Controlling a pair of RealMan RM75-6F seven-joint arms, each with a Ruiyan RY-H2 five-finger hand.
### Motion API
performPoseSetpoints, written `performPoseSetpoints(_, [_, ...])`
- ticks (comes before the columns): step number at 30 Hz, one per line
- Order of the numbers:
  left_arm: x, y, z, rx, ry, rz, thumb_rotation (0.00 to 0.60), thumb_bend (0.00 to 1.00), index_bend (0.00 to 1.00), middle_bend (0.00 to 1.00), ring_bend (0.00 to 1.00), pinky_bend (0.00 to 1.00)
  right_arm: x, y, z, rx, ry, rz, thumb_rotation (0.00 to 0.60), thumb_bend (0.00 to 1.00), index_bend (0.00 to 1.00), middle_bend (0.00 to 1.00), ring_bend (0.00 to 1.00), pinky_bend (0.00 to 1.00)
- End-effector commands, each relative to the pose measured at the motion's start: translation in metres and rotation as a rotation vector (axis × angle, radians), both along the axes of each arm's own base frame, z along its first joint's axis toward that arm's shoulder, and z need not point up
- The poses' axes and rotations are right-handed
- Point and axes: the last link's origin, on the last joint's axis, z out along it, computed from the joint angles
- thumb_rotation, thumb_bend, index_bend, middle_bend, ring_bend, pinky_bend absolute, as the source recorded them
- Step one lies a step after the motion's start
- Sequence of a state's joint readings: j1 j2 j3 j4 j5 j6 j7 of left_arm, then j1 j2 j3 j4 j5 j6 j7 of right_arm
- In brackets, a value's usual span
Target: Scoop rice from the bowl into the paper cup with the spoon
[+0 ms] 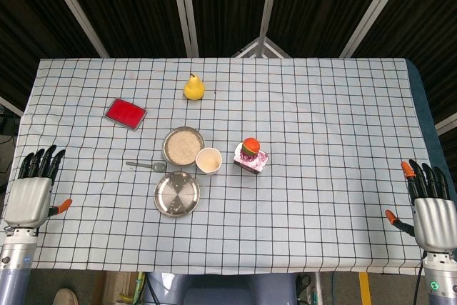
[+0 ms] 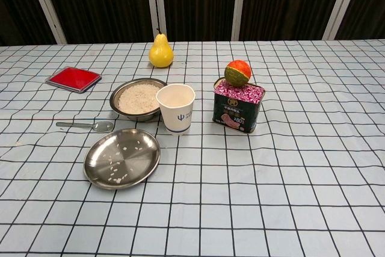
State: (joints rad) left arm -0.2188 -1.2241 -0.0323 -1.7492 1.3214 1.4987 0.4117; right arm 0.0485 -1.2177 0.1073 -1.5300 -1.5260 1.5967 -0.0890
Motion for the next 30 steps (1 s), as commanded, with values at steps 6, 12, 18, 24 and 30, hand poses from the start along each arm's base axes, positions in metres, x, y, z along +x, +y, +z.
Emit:
performPoseSetpoints(6, [0.001,0.003,-0.002,-0.007,0.005,0.003,0.6,0.04,0.0,0.0,0.0,0.0,0.0,0.0,0.0,0.001,0.0,0.002,0.6,0.18,0.05,0.1,0.0,0.0])
performPoseSetpoints(12, [0.007,0.019,-0.004,-0.016,0.031,0.002,0.6,0.06,0.0,0.12,0.16,0.19,0.0,0.0,0.0,0.001,-0.001,0.001,0.6,0.18,0.05,0.1,0.0,0.0])
performPoseSetpoints(18, [0.014,0.056,-0.016,-0.044,0.06,-0.007,0.6,0.11,0.23,0.8,0.89,0.94,-0.001,-0.001,0.001,0.004,-0.003,0.004,0.6,0.18,0.05,0.1,0.0,0.0])
performPoseSetpoints(24, [0.016,0.093,-0.039,-0.105,0.069,0.04,0.6,0.18,0.46,0.98,1.0,1.0,0.0,0.001,0.0,-0.003,-0.004,0.009,0.6,0.18,0.05,0.1,0.0,0.0])
performPoseSetpoints(30, [0.023,0.116,-0.064,-0.153,0.102,0.052,0.6,0.27,0.5,1.0,1.0,1.0,0.0,0.001,0.0,-0.008,-0.005,0.012,0.6,0.18,0.05,0.1,0.0,0.0])
